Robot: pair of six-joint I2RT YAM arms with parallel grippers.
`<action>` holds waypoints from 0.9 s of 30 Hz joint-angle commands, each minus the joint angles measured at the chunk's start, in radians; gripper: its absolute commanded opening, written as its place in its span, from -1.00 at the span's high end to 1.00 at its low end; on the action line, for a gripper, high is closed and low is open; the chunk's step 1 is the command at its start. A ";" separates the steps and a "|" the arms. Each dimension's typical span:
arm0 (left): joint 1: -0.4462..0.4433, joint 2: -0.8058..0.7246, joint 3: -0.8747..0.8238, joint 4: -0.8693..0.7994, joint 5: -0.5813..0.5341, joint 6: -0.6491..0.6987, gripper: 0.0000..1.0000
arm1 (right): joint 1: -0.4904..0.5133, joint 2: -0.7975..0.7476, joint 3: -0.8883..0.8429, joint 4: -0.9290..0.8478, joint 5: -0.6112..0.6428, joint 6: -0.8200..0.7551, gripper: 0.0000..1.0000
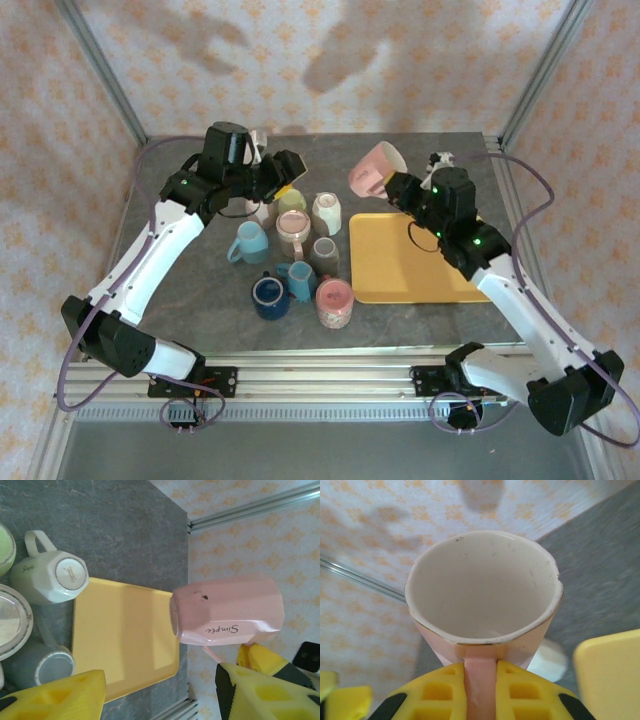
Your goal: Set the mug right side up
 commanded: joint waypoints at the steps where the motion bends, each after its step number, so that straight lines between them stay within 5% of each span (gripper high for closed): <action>1: 0.007 -0.020 -0.010 -0.007 0.039 0.140 -0.20 | -0.012 -0.065 -0.001 -0.012 0.116 -0.279 1.00; 7: -0.007 -0.026 -0.036 -0.023 0.025 0.306 -0.20 | -0.071 -0.130 -0.092 -0.037 0.221 -0.470 1.00; 19: -0.099 -0.086 -0.198 0.052 0.063 0.690 -0.24 | -0.393 -0.164 -0.303 0.091 0.161 -0.578 1.00; 27: -0.113 -0.122 -0.280 0.163 0.106 0.735 -0.23 | -0.526 -0.150 -0.403 0.198 0.138 -0.582 1.00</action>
